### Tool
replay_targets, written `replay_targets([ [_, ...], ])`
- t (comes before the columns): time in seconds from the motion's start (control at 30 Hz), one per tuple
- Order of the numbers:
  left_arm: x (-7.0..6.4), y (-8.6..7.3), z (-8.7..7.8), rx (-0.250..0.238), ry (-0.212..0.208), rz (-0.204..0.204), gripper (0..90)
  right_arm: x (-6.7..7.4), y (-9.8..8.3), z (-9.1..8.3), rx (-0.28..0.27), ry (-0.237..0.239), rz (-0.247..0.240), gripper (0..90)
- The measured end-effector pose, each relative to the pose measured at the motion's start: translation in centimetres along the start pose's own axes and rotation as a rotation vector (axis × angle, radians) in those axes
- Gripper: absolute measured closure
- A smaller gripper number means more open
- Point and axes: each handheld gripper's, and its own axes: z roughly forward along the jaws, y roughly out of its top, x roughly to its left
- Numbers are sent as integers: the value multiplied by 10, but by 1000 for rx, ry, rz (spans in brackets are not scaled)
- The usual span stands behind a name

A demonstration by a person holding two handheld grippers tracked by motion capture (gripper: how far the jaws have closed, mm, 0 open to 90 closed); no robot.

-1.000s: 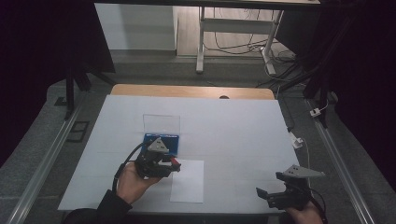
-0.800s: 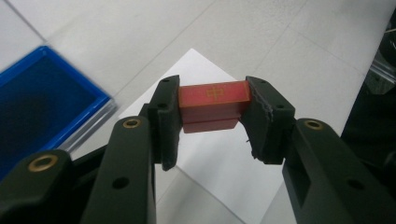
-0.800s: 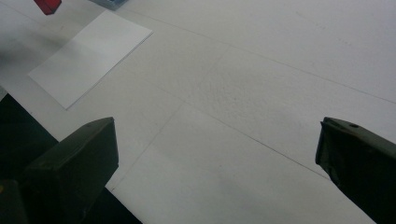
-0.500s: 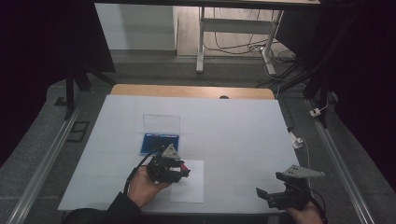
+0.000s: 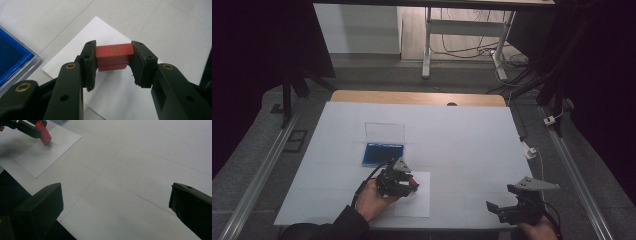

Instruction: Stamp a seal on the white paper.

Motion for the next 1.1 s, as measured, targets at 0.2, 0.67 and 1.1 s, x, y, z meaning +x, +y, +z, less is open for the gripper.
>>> replay_targets([
  [0.2,-2,-2,7,18,16,9,585,0,0,0,-1,1,0,0],
  [0.67,-13,-8,9,-6,81,59,588,0,0,0,1,1,-1,0],
  [1.1,-8,-12,10,-26,50,23,590,0,0,0,2,1,-1,0],
])
